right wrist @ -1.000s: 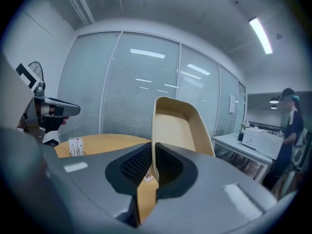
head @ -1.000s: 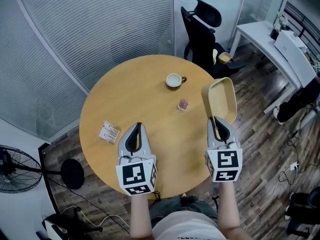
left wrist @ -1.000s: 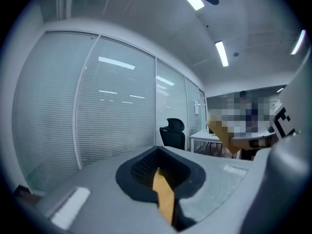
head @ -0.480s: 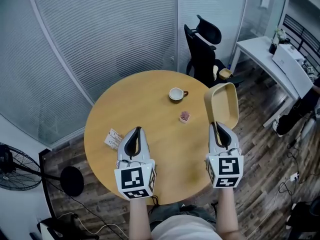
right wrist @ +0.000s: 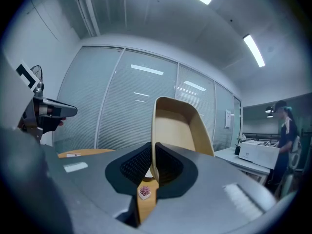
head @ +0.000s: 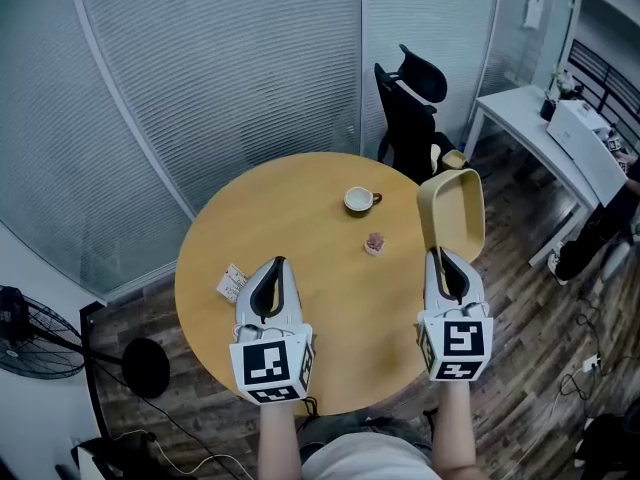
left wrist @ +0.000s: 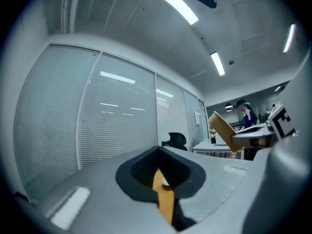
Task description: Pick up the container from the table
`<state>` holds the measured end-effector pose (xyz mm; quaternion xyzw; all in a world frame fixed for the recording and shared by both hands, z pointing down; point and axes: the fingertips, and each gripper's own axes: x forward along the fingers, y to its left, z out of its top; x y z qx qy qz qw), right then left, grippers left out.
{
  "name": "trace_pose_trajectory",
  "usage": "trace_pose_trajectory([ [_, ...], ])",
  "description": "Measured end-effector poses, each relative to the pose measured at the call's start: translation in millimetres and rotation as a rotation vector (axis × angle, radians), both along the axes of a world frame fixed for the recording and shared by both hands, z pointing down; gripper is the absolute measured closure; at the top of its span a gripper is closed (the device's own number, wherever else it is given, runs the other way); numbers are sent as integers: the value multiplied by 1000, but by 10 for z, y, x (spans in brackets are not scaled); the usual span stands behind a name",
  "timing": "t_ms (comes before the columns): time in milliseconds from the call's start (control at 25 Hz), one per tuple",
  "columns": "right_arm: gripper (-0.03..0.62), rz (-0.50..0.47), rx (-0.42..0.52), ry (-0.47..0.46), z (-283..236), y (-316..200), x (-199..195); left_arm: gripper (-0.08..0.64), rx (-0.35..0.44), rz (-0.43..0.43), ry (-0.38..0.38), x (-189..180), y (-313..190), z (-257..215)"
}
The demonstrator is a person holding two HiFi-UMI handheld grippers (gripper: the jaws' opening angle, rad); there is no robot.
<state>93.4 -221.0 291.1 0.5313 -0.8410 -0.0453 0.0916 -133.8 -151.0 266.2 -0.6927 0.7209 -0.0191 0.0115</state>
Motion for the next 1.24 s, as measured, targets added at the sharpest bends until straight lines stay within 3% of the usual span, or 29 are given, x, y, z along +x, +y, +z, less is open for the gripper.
trace_pose_trajectory([
  [1240,548,2,-10,13,12,14,-17,560,2,31,15,55,-61,5],
])
